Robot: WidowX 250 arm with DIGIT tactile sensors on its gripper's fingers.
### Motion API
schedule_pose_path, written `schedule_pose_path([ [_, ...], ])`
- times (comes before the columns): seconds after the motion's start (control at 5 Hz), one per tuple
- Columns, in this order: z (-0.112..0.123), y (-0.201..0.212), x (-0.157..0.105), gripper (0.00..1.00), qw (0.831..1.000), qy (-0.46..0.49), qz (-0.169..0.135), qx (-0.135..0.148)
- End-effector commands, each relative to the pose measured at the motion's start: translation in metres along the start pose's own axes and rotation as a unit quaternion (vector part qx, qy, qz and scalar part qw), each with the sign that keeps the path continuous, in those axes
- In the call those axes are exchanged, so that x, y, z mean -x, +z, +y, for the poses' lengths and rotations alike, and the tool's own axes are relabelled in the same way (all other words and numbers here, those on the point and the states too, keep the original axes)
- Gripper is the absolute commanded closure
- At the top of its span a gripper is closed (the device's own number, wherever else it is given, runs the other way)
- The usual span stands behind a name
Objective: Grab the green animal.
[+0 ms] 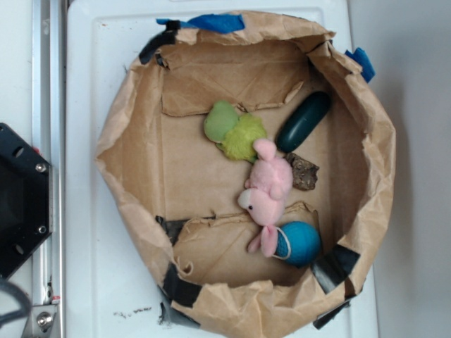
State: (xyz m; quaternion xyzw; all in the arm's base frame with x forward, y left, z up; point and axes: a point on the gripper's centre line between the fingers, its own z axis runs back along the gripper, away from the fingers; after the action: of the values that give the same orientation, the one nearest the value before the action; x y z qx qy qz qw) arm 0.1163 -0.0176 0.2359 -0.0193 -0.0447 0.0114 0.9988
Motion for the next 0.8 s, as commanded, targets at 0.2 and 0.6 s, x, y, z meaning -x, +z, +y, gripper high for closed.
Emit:
schedule_pose_path([
  [0.2, 0.024, -0.02, -0.099, 0.0, 0.98, -0.192, -0.044, 0.032],
  [0.6, 0.026, -0.083, -0.108, 0.0, 0.972, -0.227, -0.057, 0.029],
])
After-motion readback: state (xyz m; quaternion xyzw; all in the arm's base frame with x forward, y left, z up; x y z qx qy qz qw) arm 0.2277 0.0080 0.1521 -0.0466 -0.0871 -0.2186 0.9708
